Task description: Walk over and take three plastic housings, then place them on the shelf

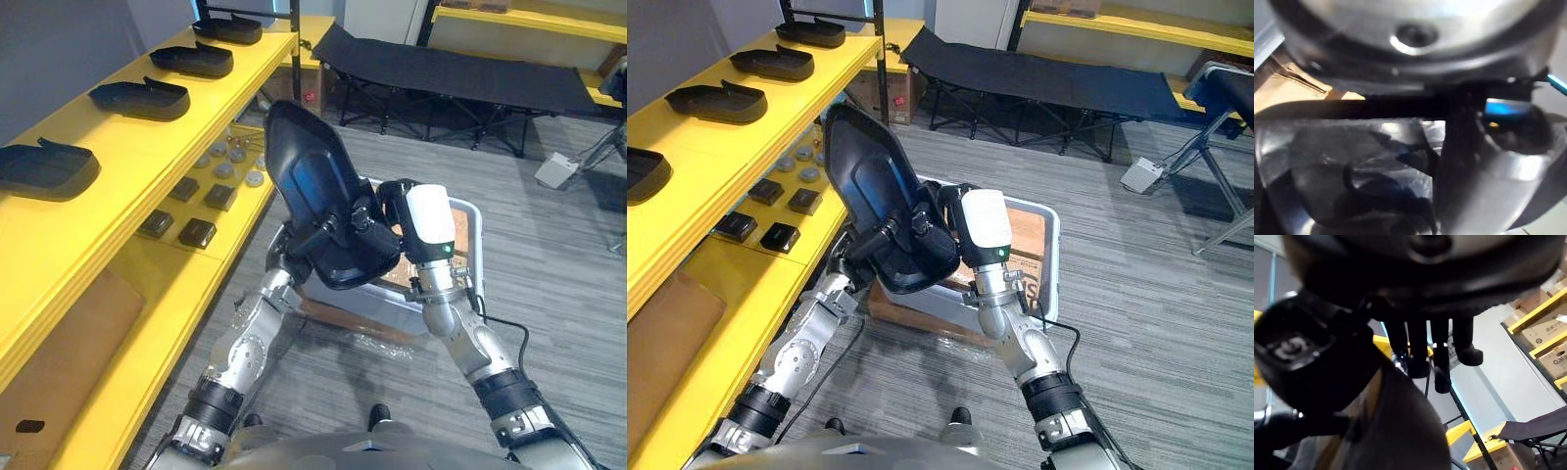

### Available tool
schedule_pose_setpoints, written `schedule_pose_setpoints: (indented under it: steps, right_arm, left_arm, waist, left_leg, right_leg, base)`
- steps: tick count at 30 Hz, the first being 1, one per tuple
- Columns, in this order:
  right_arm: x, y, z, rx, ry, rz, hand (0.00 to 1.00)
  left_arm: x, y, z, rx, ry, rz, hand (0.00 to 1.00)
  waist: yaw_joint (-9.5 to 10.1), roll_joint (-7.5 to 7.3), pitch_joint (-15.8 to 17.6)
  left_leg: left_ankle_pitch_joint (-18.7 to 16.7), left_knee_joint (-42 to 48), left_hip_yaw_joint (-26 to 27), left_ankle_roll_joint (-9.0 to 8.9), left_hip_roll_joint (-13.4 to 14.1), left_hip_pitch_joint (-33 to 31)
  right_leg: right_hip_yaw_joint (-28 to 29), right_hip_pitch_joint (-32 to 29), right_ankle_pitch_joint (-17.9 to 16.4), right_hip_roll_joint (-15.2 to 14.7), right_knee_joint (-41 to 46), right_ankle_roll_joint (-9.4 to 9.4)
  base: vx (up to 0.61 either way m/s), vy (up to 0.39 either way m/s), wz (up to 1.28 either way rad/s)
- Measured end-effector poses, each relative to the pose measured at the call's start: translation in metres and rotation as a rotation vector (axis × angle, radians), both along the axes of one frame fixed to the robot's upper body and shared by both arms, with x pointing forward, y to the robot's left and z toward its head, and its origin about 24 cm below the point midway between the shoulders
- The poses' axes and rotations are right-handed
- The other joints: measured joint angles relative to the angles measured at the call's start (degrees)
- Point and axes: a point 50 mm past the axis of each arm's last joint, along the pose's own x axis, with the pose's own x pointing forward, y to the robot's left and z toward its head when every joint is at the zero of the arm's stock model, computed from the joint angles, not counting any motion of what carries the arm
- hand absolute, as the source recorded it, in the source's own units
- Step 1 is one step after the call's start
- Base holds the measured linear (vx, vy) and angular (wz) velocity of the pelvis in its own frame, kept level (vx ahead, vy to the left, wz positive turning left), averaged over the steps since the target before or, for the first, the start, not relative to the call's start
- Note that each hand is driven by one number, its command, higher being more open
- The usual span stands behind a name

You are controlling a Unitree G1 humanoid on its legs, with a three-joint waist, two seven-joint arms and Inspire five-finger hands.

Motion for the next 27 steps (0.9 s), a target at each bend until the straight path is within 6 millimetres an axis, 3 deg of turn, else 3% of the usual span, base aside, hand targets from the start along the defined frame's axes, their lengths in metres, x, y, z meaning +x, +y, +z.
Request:
schedule_pose_setpoints:
  steps: [4, 8, 12, 17, 22, 27]
  right_arm:
    - [-0.007, 0.000, -0.004, 0.133, 0.032, 0.002, 1.00]
    - [-0.020, -0.001, -0.019, 0.177, 0.149, 0.003, 1.00]
    - [-0.029, -0.005, -0.018, 0.465, 0.217, 0.043, 1.00]
    - [-0.030, -0.015, -0.002, 0.839, 0.245, 0.175, 1.00]
    - [-0.043, -0.030, 0.009, 1.071, 0.192, 0.290, 1.00]
    - [-0.067, -0.059, -0.004, 1.217, 0.148, 0.194, 1.00]
  left_arm:
    - [0.000, -0.001, 0.004, 0.016, -0.033, 0.025, 0.00]
    - [-0.004, 0.014, 0.029, 0.105, -0.182, 0.202, 0.00]
    - [-0.010, 0.034, 0.043, 0.229, -0.284, 0.389, 0.00]
    - [-0.020, 0.050, 0.035, 0.489, -0.279, 0.566, 0.00]
    - [-0.032, 0.061, 0.027, 0.714, -0.282, 0.699, 0.00]
    - [-0.045, 0.080, 0.031, 0.784, -0.296, 0.823, 0.00]
  waist:
    - [0.04, 0.15, -0.1]
    - [0.08, 0.42, -0.2]
    - [0.16, 1.62, -1.0]
    - [0.08, 1.72, -1.0]
    - [0.02, 1.72, -1.0]
    - [-0.27, 1.82, -1.1]
  left_leg:
    - [0.0, 0.0, -0.3, 0.02, 0.0, 0.1]
    - [0.0, -0.1, -0.9, 0.02, -0.1, 0.0]
    - [0.2, -0.6, -1.0, 0.04, -0.3, 0.1]
    - [0.2, -0.7, -0.9, 0.00, -0.3, 0.1]
    - [0.1, -0.8, -0.8, -0.10, -0.3, 0.0]
    - [-0.2, -0.9, -0.3, -0.21, -0.3, -0.1]
  right_leg:
    - [-0.4, 0.0, -0.5, -0.1, 0.8, -0.10]
    - [-1.0, 0.0, -0.9, -0.2, 0.9, -0.11]
    - [-1.1, -0.1, -1.0, -0.3, 0.7, -0.06]
    - [-1.1, -0.1, -1.0, -0.3, 0.6, -0.04]
    - [-1.1, -0.1, -1.0, -0.3, 0.2, 0.00]
    - [-0.9, -0.2, -1.0, -0.3, -0.4, 0.04]
  base:
    - [-0.01, 0.003, 0.03]
    - [-0.01, 0.005, 0.06]
    - [0.00, 0.001, 0.02]
    - [0.00, 0.000, 0.00]
    - [0.00, 0.000, 0.00]
    - [0.01, 0.008, -0.03]
